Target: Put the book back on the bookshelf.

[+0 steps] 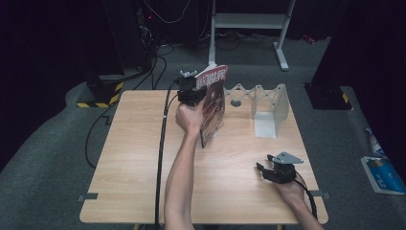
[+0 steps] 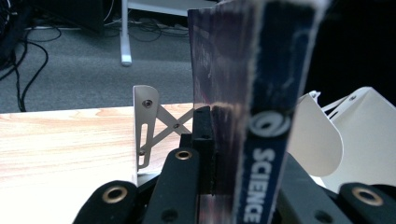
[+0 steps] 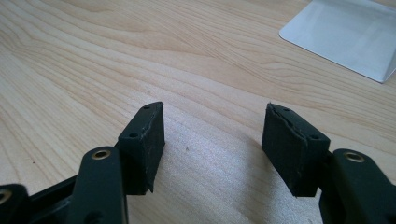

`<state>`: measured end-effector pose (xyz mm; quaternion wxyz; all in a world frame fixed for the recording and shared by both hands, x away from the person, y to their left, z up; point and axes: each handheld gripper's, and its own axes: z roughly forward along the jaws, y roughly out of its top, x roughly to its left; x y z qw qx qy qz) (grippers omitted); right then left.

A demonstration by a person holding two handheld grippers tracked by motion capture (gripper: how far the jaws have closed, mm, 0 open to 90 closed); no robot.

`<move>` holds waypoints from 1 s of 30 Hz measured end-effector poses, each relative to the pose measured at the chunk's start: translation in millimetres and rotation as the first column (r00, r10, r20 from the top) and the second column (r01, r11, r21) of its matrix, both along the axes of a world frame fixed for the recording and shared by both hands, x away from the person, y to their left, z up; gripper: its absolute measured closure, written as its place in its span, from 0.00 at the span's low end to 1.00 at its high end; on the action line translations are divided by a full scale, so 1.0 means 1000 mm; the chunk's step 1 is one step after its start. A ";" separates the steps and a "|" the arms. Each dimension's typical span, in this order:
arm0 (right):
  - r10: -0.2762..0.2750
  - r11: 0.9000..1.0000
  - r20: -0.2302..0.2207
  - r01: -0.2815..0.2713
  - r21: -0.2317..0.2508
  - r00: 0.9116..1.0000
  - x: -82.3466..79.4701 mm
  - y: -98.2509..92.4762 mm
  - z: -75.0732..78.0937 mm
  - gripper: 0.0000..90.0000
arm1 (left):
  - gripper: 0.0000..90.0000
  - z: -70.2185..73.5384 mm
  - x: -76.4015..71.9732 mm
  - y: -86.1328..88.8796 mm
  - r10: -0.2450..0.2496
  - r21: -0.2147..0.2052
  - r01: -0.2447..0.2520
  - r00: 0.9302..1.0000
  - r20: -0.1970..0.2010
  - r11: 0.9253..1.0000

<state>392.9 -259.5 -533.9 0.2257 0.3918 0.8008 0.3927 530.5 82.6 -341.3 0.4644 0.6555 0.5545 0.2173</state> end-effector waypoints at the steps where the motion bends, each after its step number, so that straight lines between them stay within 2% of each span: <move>1: 0.000 1.000 0.000 0.000 0.000 1.000 0.000 0.000 0.000 0.43 | 0.91 0.000 0.000 -0.001 -0.007 0.012 0.007 1.000 -0.002 1.000; 15: 0.000 1.000 0.002 0.000 0.001 1.000 0.000 0.000 0.000 0.43 | 0.90 0.002 0.000 -0.005 -0.043 0.092 0.048 0.997 -0.061 0.995; 18: 0.001 1.000 0.002 -0.001 0.000 1.000 0.000 0.000 0.000 0.43 | 0.90 0.004 0.001 -0.006 -0.060 0.118 0.070 0.995 -0.082 0.991; 21: 0.001 1.000 0.002 -0.001 0.000 1.000 0.000 0.000 0.000 0.43 | 0.89 0.006 0.001 -0.007 -0.072 0.122 0.085 0.992 -0.106 0.989; 24: 0.000 1.000 0.003 0.000 0.000 1.000 0.000 0.000 0.000 0.43 | 0.90 0.009 0.001 -0.007 -0.076 0.161 0.097 0.989 -0.131 0.982; 30: 0.000 1.000 0.002 0.000 0.000 1.000 0.000 0.000 0.000 0.43 | 0.90 0.014 0.002 -0.009 -0.093 0.176 0.125 0.979 -0.179 0.976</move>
